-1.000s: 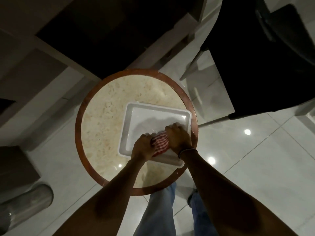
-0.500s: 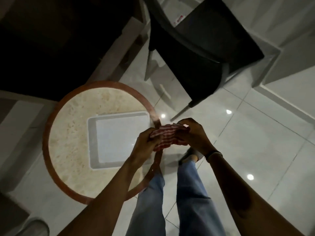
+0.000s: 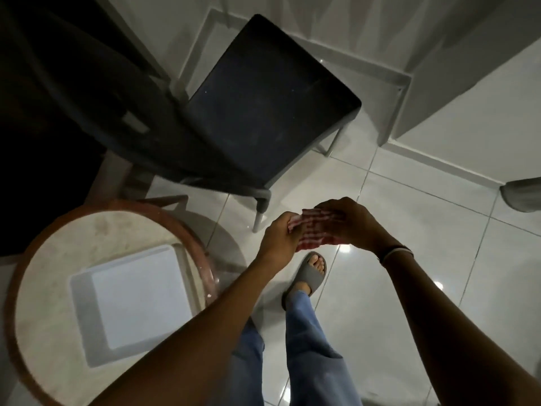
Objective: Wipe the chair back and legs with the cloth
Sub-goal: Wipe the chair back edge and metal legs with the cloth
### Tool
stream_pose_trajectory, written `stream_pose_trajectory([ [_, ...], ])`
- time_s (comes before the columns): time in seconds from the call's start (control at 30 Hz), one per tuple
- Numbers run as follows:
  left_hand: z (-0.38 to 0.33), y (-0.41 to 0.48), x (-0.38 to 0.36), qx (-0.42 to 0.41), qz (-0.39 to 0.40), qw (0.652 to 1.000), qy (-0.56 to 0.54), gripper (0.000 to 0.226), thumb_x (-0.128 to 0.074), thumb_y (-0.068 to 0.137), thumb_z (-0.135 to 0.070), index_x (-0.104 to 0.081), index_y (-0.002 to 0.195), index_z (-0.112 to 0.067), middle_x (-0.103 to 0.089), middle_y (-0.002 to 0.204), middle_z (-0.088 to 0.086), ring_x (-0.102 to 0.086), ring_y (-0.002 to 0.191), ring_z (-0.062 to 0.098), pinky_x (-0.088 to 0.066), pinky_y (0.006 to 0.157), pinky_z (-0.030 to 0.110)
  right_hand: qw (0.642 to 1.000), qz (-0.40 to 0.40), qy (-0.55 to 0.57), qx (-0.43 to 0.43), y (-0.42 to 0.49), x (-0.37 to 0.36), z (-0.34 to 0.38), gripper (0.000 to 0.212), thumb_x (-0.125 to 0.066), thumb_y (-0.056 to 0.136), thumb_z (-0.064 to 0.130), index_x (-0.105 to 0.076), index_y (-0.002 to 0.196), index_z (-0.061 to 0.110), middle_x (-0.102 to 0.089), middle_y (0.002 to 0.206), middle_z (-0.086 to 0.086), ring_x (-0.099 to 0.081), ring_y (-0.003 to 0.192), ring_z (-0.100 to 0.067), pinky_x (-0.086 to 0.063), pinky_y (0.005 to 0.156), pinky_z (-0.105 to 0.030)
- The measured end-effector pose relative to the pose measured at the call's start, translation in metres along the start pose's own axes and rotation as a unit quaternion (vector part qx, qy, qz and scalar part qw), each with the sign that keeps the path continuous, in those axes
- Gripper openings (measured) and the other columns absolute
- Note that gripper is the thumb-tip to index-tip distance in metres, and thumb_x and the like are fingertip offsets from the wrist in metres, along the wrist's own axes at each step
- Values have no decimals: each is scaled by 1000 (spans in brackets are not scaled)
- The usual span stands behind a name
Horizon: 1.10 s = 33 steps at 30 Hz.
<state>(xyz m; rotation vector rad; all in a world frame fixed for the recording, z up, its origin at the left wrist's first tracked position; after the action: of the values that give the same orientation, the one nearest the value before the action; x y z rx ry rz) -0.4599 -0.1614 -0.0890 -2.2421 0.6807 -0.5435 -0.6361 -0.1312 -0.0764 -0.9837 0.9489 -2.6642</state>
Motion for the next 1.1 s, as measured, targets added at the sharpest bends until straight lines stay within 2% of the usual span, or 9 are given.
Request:
stream_pose_trajectory([
  [0.17, -59, 36, 5, -48, -110, 991, 63, 37, -62, 110, -31, -59, 140, -11, -69, 123, 5, -68, 109, 21, -58, 82, 17, 997, -52, 20, -55, 34, 28, -18, 28, -72, 101, 30, -72, 124, 13, -74, 122, -11, -72, 111, -32, -61, 100, -49],
  [0.3, -87, 70, 5, -29, -153, 987, 47, 33, -60, 110, -31, -63, 137, -12, -72, 136, 13, -71, 123, 30, -58, 99, 38, 990, -108, 86, 1, 60, 39, -18, 38, -69, 104, 28, -58, 138, 14, -73, 107, 0, -76, 100, -29, -66, 91, -41],
  [0.37, -95, 91, 2, -20, -147, 989, -15, 15, -62, 109, -26, -73, 113, -16, -78, 118, 15, -75, 109, 36, -61, 94, 44, 982, -115, 139, 51, 66, 35, -9, 63, -64, 107, 29, -33, 162, 25, -68, 115, 7, -74, 104, -14, -63, 93, -20],
  [0.47, -103, 126, 1, 31, -140, 985, -95, 26, -66, 107, -20, -69, 80, -21, -72, 79, 2, -73, 83, 29, -62, 75, 35, 968, -139, 198, 69, 84, 29, -11, 78, -61, 109, 28, -16, 172, 27, -50, 159, -8, -60, 139, -26, -55, 119, -43],
  [0.63, -131, 181, -9, 91, -119, 971, -187, 29, -73, 102, -9, -68, 74, -8, -71, 78, 9, -70, 71, 26, -63, 79, 39, 940, -203, 273, 23, 105, 39, -11, 83, -43, 96, 81, -30, 165, 36, -53, 146, 0, -62, 129, -22, -59, 108, -36],
  [0.8, -198, 232, -36, -57, -46, 991, 113, 27, -67, 106, -33, -75, 104, -7, -79, 106, 12, -76, 98, 28, -63, 86, 38, 889, -329, 315, -50, 137, 58, -36, 58, -41, 114, 39, -32, 168, 19, -51, 160, -11, -57, 136, -18, -47, 125, -48],
  [0.87, -229, 247, -55, -189, -28, 941, 280, 30, -62, 109, -35, -73, 124, -12, -76, 127, 12, -70, 118, 29, -59, 102, 43, 851, -393, 338, -84, 147, 69, -61, 53, -41, 117, 32, -33, 168, 20, -53, 153, -10, -58, 119, -2, -51, 118, -47],
  [0.97, -242, 285, -91, -311, 24, 806, 502, 50, -53, 112, -34, -49, 158, -16, -43, 171, 10, -38, 157, 32, -38, 128, 51, 782, -448, 410, -140, 159, 67, -101, 51, -42, 117, 31, -33, 167, 23, -52, 138, -9, -65, 116, -28, -57, 108, -60],
  [1.1, -236, 338, -118, -371, 81, 665, 642, 64, -47, 114, -40, -25, 169, -14, -12, 182, 12, -8, 169, 31, -17, 138, 53, 749, -466, 439, -168, 182, 59, -140, 50, -41, 118, 28, -36, 167, 21, -61, 131, -20, -62, 118, -38, -54, 108, -61],
])
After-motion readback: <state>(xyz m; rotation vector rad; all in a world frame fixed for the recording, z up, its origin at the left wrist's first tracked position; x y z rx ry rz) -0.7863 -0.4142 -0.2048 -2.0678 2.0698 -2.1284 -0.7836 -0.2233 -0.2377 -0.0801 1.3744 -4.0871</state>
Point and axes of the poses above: each hand's wrist, its own y-axis towards the middle knuckle, its own x-axis out of the back of the hand, z = x × y, the point moved 9 cm from there along y, towards the middle knuckle
